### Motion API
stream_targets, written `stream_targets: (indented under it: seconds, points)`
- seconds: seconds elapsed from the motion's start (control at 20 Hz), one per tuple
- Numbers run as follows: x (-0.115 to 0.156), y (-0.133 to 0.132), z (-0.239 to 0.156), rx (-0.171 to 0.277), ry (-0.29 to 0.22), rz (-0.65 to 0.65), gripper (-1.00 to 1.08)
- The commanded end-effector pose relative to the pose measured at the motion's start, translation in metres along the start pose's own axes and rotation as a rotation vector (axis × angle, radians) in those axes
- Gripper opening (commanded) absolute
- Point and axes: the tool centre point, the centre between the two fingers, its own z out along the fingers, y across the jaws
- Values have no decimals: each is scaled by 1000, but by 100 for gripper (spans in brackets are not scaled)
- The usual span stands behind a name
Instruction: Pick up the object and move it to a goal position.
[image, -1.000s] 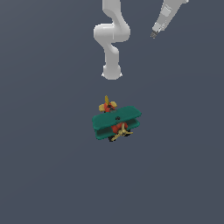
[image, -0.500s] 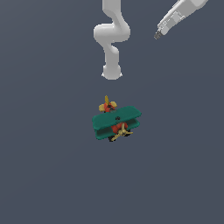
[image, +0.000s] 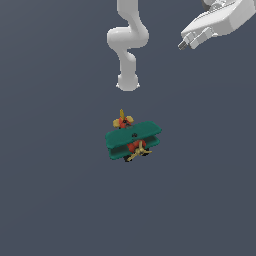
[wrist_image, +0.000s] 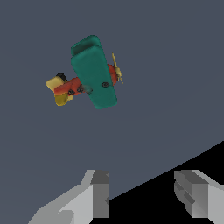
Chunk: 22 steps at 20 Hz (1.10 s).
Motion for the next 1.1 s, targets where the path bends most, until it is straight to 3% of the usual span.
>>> stream_targets:
  seconds: [0.0, 0.5, 1.05]
  points:
    - [7, -1, 1, -5, -35, -52, 28]
    - [37, -9, 11, -4, -170, -262, 28]
    - [75, -20, 35, 34, -313, -505, 28]
